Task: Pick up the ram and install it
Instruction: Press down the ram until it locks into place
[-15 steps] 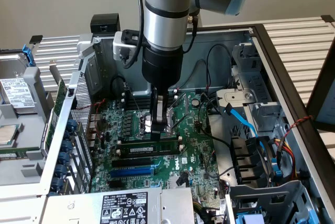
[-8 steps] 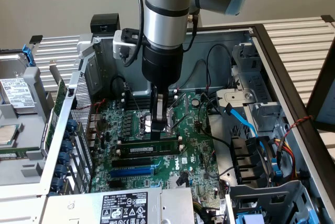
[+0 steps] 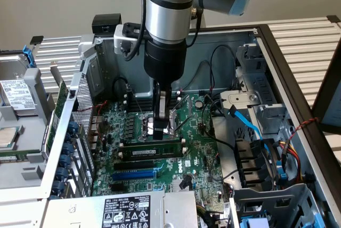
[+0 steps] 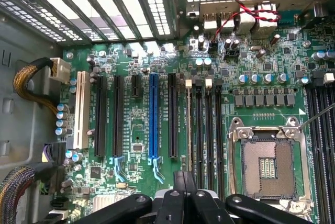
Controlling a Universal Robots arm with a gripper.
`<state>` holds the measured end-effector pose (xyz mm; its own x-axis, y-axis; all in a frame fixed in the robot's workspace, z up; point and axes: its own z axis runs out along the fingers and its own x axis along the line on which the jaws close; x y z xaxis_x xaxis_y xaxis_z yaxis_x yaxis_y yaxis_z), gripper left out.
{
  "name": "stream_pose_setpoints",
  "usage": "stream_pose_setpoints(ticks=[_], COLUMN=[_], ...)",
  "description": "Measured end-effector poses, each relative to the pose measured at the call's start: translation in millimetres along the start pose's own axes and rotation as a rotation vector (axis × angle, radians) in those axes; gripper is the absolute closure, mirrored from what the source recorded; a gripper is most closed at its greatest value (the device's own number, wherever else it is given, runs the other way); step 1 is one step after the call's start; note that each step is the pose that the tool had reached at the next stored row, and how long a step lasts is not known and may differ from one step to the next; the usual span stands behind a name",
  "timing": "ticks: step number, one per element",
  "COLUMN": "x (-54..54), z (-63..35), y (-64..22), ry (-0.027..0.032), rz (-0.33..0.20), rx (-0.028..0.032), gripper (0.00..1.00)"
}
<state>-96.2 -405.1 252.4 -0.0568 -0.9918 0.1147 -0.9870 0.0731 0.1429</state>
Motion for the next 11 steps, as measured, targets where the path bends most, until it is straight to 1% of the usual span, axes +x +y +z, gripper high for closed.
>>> stream_pose_setpoints(ticks=[2, 6, 11], x=[-0.1, -0.1, -0.3], z=[0.0, -0.1, 0.0], y=[0.0, 0.0, 0.0], ry=[0.0003, 0.0031, 0.0078], rz=[0.000, 0.002, 0.003], rx=[0.0030, 0.0097, 0.0192], gripper=[0.89, 0.89, 0.89])
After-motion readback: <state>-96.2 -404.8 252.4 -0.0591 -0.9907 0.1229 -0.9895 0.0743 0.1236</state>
